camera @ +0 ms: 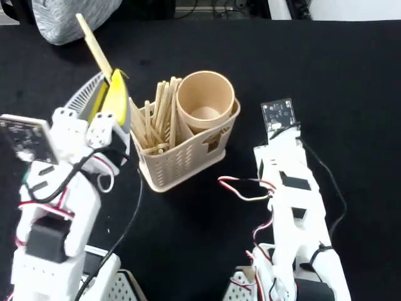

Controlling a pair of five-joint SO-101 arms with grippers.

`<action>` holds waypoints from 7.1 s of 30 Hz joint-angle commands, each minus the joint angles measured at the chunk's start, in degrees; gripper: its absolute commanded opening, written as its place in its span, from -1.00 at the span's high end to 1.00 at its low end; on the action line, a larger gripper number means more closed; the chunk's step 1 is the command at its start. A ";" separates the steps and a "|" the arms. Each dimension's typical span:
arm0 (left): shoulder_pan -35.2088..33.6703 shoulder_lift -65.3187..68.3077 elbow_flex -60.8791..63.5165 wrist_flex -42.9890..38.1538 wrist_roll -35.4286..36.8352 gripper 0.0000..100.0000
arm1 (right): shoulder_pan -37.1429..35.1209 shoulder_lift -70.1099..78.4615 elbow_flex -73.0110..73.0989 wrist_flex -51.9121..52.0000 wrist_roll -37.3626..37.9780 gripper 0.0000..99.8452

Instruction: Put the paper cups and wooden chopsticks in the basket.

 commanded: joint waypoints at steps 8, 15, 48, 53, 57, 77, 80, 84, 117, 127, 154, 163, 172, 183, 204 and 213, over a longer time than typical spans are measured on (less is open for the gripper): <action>2.33 0.62 2.51 12.57 -1.14 0.50 | -0.70 0.04 -0.13 -0.88 0.44 0.97; -5.23 1.32 -11.65 26.55 -3.43 0.43 | -0.70 0.04 -0.13 -0.88 0.44 0.97; -24.13 115.34 -72.57 42.73 -33.32 0.61 | -0.70 0.04 -0.13 -0.88 0.44 0.97; -23.08 123.78 -87.78 56.26 -37.27 0.93 | -0.70 0.04 -0.13 -0.88 0.44 0.97; -22.99 127.21 -97.01 65.14 -40.18 0.94 | -0.70 0.04 -0.13 -0.88 0.44 0.97; -24.40 64.26 -59.74 59.60 -18.90 0.94 | -0.70 0.04 -0.13 -1.05 0.44 0.97; -24.31 47.30 -40.48 47.65 -16.35 0.94 | -0.79 0.04 -0.13 -1.05 0.44 0.97; -24.66 22.77 -17.19 29.80 -13.27 0.94 | -2.37 -0.13 0.75 -1.14 3.08 0.97; 1.80 0.09 1.54 14.07 2.20 0.47 | -2.81 -0.22 1.01 -1.14 3.96 0.97; -24.04 12.92 -35.30 56.35 -12.22 0.49 | -2.73 -0.22 1.01 -1.14 3.96 0.97; -43.47 67.87 2.33 17.85 -55.74 0.88 | -2.73 -0.22 1.01 -1.14 3.96 0.97; -41.89 51.34 1.01 25.76 -51.69 0.94 | -2.73 -0.22 1.01 -1.14 3.96 0.97; -39.87 5.01 -5.23 35.43 -36.92 0.94 | -2.73 -0.22 1.01 -1.14 3.96 0.97; -14.99 -8.62 -4.18 -0.97 -14.68 0.94 | -2.73 -0.22 1.01 -1.14 3.96 0.97; 3.91 5.10 -4.88 -18.02 -5.45 0.94 | -2.73 -0.22 1.01 -1.14 3.96 0.97; 4.18 12.48 -20.35 -15.56 -5.45 0.94 | -2.73 -0.22 1.01 -1.14 3.96 0.97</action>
